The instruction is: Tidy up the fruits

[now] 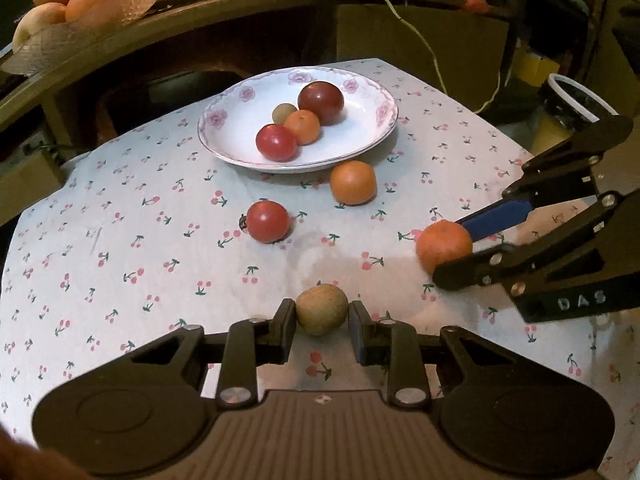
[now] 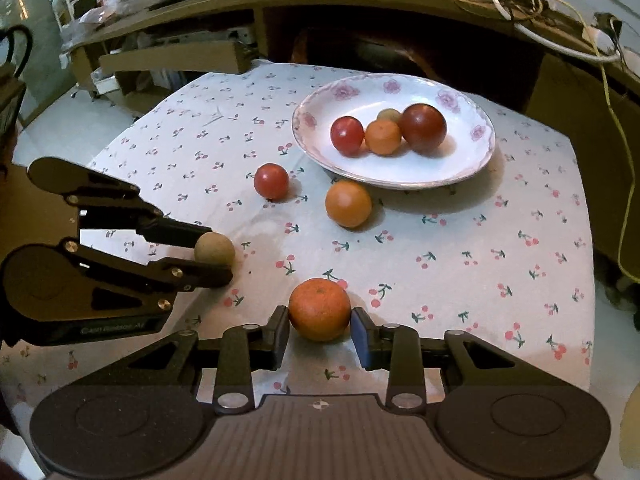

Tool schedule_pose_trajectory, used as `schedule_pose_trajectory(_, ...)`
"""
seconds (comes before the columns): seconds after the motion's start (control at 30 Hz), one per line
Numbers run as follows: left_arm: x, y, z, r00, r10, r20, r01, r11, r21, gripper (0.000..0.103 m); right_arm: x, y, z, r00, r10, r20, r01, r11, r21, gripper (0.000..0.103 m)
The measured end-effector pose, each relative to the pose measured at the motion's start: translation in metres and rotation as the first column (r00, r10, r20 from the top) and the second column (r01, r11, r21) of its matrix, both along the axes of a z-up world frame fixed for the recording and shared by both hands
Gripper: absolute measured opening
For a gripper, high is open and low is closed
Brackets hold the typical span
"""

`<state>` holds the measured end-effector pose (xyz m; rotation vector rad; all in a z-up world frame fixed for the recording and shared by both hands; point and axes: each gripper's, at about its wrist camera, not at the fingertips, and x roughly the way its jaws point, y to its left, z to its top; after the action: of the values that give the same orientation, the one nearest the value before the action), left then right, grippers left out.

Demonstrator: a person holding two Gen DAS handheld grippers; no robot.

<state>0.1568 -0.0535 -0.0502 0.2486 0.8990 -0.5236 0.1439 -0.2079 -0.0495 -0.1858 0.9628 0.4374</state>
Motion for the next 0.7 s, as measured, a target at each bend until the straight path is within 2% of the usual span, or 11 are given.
schedule_pose_trajectory(0.07, 0.0004, -0.0005, 0.0006, 1.0, -0.01, 0.005, 0.01, 1.0, 0.009, 0.038, 0.0019, 0.0014, -0.003, 1.0, 0.0, -0.004, 0.0, 1.0, -0.012, 0.046)
schedule_pose_trajectory(0.13, -0.0006, 0.0011, 0.0005, 1.0, -0.015, 0.011, 0.014, 1.0, 0.016, 0.044, 0.0007, 0.003, -0.0041, 1.0, 0.016, 0.004, -0.016, 1.0, -0.016, 0.048)
schedule_pose_trajectory(0.23, 0.0001, 0.005, 0.0002, 1.0, -0.016, 0.007, 0.016, 1.0, 0.012, 0.049, 0.0, 0.0037, -0.0045, 1.0, 0.028, 0.002, -0.028, 1.0, -0.013, 0.059)
schedule_pose_trajectory(0.7, -0.0016, 0.0024, -0.0001, 0.999, -0.039, 0.011, 0.039, 0.999, 0.008, 0.048, 0.0003, -0.0006, -0.0042, 1.0, 0.009, 0.016, -0.009, 1.0, 0.0, 0.055)
